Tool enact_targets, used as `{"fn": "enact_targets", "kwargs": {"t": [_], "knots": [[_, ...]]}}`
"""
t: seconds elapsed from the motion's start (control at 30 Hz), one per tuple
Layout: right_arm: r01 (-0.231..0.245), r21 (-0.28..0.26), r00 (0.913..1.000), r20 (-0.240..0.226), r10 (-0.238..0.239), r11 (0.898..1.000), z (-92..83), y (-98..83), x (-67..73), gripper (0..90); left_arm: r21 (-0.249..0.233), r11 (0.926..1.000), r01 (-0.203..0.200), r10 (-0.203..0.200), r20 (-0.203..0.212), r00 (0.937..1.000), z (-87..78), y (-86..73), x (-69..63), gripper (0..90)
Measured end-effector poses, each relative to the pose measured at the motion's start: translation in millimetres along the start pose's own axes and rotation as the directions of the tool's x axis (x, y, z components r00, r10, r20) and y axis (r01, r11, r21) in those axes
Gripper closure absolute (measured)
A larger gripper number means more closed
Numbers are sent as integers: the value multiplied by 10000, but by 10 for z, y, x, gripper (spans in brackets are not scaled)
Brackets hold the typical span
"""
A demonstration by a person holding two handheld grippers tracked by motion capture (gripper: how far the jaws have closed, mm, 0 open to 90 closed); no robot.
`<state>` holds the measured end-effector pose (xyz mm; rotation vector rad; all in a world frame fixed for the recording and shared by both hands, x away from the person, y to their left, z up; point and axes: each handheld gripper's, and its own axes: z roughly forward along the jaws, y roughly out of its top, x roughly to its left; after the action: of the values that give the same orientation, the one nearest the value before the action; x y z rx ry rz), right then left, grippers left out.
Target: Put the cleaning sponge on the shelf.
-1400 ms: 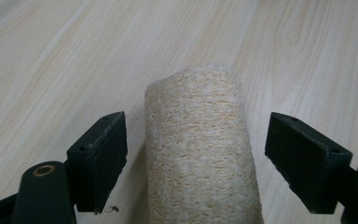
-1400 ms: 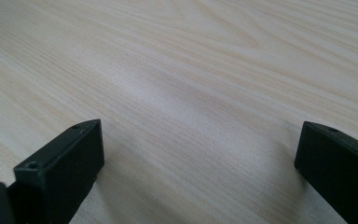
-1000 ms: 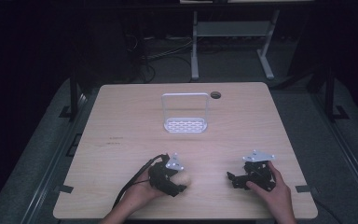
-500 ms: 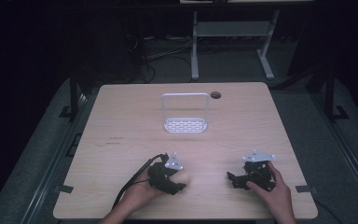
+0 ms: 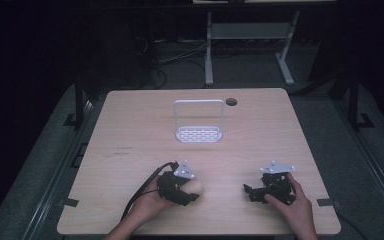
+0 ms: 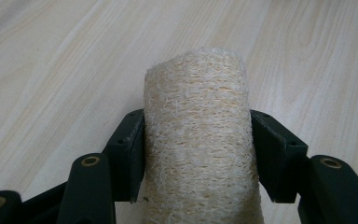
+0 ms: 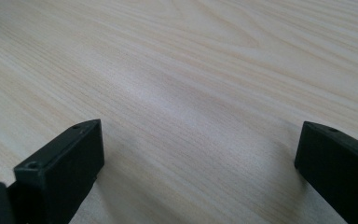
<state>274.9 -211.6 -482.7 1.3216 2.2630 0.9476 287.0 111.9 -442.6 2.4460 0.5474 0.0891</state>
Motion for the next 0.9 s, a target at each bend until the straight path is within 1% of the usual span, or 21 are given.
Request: {"fn": "enact_targets", "kwargs": {"t": [0.03, 0.07, 0.17, 0.2, 0.27, 0.43, 0.47, 0.5, 0.53, 0.57, 0.6, 0.67, 0.77, 0.8, 0.9], "knots": [[1, -2, 10000, 0, -1, 10000, 0, 0, 0, 9, -57, 10000, 71, -71, -8, 10000, 2, 4, 0, 411], [2, -2, 10000, -1, -2, 10000, 0, 0, 0, 9, -71, 10000, 10, -10, 45, 10000, -4, 16, 20, 411], [4, -1, 10000, 0, -4, 10000, 0, 0, 0, 9, -82, 10000, 14, -13, 51, 10000, -1, 30, 34, 412], [3, -2, 10000, -1, -3, 10000, 0, 0, 0, 9, -141, 9999, 65, -64, 40, 10000, 5, 41, 37, 411], [3, -2, 10000, -1, -3, 10000, 0, 0, 0, 10, -110, 9999, -16, 16, 29, 10000, -1, 67, 67, 411], [4, 0, 10000, -1, -4, 10000, 0, 0, 0, 9, -168, 9999, -10, 10, -44, 10000, -11, 112, 112, 412], [3, 1, 10000, -1, -3, 10000, 0, 0, 0, 10, -235, 9997, 93, -94, -23, 10000, -14, 130, 129, 411], [8, 1, 10000, -1, -8, 10000, 0, 0, -1, 9, -166, 9999, 2, -3, -16, 10000, -21, 141, 148, 412], [6, 2, 10000, 1, -6, 10000, 0, 0, 0, 10, -252, 9996, 115, -116, -39, 9999, -15, 152, 151, 411], [6, 2, 10000, 1, -6, 10000, 0, 0, 0, 10, -252, 9996, 115, -116, -39, 9999, -15, 152, 151, 412], [4, 1, 10000, 0, -4, 10000, 0, 0, 0, 9, -184, 9998, -11, 10, -56, 10000, -20, 166, 173, 412], [6, 2, 10000, 3, -6, 10000, 0, 0, -1, 10, -173, 9998, -46, 44, -98, 9999, -23, 199, 209, 412], [11, 3, 10000, 3, -11, 10000, 0, 0, -1, 10, -237, 9997, 12, -14, -112, 9999, -24, 223, 234, 412], [10, 4, 10000, 3, -10, 10000, 0, 0, -1, 10, -190, 9998, -49, 46, -149, 9999, -27, 249, 267, 412], [13, 2, 10000, 2, -13, 10000, 0, 0, -1, 10, -232, 9997, 2, -6, -180, 9998, -16, 285, 304, 412]]}}
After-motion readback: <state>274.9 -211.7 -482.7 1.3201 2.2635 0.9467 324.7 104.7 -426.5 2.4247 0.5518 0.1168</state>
